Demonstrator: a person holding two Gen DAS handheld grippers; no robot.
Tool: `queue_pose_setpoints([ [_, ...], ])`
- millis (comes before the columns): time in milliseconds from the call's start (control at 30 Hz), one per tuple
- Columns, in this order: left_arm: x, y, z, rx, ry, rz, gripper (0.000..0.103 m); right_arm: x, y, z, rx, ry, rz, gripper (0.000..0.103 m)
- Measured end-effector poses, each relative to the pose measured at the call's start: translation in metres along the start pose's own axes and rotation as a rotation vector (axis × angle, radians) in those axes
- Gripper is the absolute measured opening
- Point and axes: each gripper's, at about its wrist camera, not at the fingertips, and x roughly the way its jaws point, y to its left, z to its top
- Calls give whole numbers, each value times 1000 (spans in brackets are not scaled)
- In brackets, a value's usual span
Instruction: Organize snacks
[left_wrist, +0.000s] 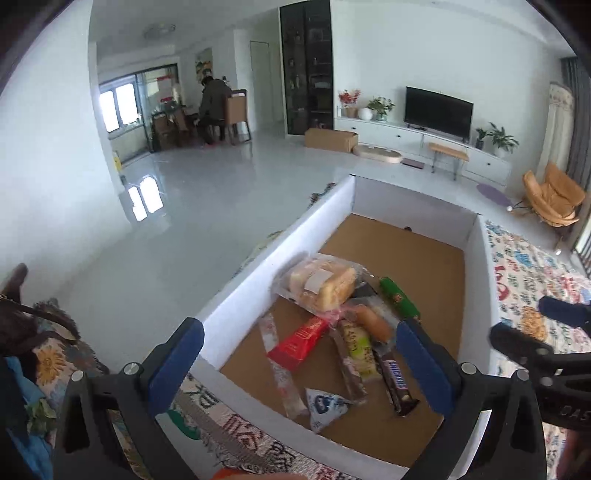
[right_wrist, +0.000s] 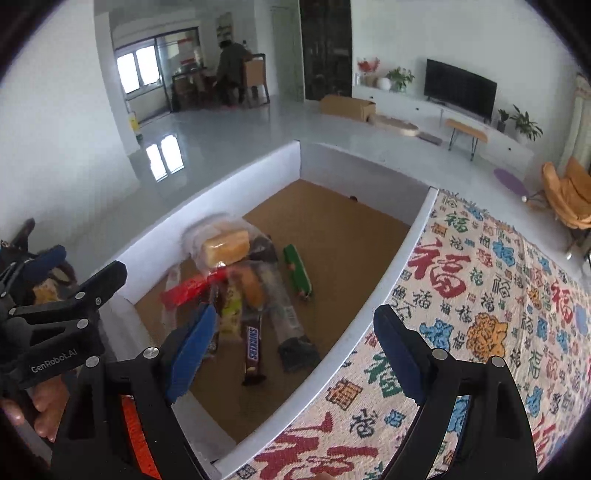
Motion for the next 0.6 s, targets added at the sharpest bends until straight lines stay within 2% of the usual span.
queue_pose_setpoints([
  [167, -2, 3, 1, 2, -6, -8, 103, 10, 5, 0, 37, 71, 3, 90],
  [367, 1, 5, 2, 5, 5, -6, 103, 15, 12, -2, 15, 87, -35, 90],
  [600, 6, 11, -2, -28, 26, -49, 103, 11, 16, -1, -3, 66, -62, 90],
])
